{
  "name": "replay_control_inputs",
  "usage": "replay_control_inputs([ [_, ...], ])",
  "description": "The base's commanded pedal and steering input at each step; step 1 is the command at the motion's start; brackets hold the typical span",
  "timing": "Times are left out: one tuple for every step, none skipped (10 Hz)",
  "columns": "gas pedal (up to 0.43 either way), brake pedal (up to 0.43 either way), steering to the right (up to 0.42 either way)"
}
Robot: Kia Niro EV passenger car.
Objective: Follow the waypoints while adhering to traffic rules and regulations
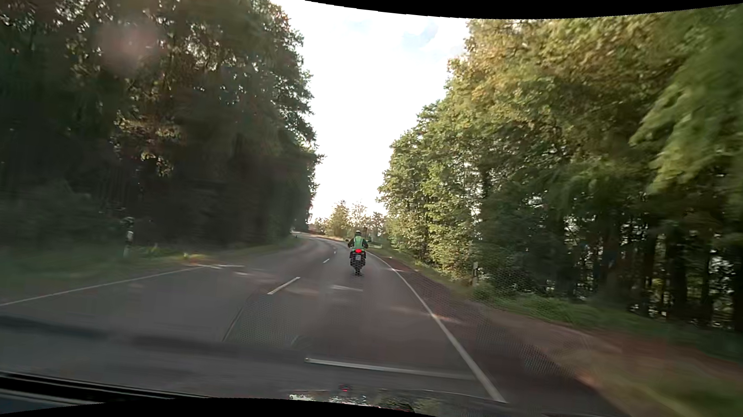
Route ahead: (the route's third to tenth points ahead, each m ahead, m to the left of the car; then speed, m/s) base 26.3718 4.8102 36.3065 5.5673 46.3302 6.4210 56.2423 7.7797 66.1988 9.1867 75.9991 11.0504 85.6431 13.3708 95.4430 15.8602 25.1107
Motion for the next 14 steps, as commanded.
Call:
replay_control_inputs([
  [0.228,0.0,-0.018],
  [0.228,0.0,-0.018],
  [0.228,0.0,-0.018],
  [0.228,0.0,-0.018],
  [0.228,0.0,-0.018],
  [0.24,0.0,-0.018],
  [0.24,0.0,-0.018],
  [0.24,0.0,-0.018],
  [0.24,0.0,-0.018],
  [0.24,0.0,-0.018],
  [0.24,0.0,-0.018],
  [0.24,0.0,-0.018],
  [0.24,0.0,-0.018],
  [0.24,0.0,-0.018],
])
